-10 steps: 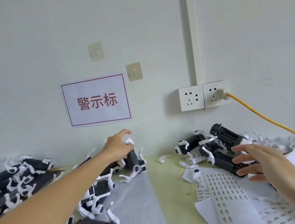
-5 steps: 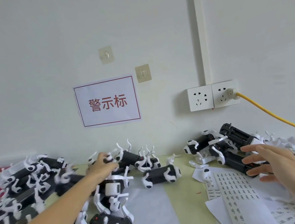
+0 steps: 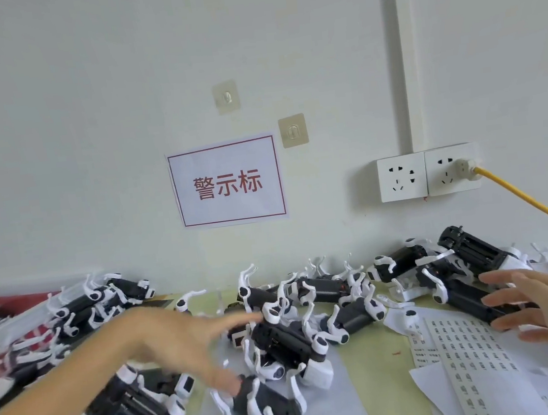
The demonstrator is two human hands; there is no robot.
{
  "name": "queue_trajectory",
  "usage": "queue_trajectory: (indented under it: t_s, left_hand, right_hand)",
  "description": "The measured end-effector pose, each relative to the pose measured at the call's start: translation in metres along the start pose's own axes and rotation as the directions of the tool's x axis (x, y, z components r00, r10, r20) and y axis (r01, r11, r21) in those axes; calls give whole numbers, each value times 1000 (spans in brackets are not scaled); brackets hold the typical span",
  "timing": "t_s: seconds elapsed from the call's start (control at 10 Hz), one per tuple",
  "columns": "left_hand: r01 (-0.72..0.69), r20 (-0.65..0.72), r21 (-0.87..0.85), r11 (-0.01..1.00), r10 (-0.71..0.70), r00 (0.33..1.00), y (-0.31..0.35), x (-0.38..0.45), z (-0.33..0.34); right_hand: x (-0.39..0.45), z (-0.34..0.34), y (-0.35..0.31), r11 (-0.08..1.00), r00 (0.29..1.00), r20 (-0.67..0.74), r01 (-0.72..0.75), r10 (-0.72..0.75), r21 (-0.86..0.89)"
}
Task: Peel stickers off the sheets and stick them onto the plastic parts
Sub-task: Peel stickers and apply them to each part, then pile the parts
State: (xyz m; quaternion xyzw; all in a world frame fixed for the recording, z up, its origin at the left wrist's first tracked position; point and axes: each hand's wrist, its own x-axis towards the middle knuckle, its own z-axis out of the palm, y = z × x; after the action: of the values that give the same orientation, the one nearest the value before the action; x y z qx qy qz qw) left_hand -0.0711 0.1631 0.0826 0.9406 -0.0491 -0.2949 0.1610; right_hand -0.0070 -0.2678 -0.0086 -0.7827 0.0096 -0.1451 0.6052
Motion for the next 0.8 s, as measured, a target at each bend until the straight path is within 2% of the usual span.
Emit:
queue_trajectory:
  t_s: [0.1,0.2,0.3,0.4,0.5,0.6,0.7,0.8]
  left_hand:
    - [-43,53,197,980,33,998,-7,-3,43]
    - [-7,-268,264,965,80,960,-9,32,73]
    - [-51,-443,174,983,124,888,-7,68,61]
    - [-180,-559,73,981,190,807,9,94,48]
    - [-263,-728,-41,964,151,669,13,98,33]
    - [112,-744,29,993,-53,666,-8,71,3]
    - [432,-616,-65,899,-377,692,-70,30,-25]
    - [539,-424,-215,815,-575,700,-146,-2,-19]
  right_hand:
    - [-3,3,0,1000,1000,12,-7,7,0]
    - [-9,2,-2,1000,998,52,-19,20,-12]
    - [-9,2,-4,999,992,122,-39,39,-5]
    - [-11,0,-7,996,973,212,-86,88,-19]
    - [-11,3,0,994,971,212,-113,108,12]
    - [-5,5,4,995,968,239,-90,78,37]
    - [5,1,19,985,987,71,-136,144,-108]
    - [35,13,52,980,977,109,-191,185,53]
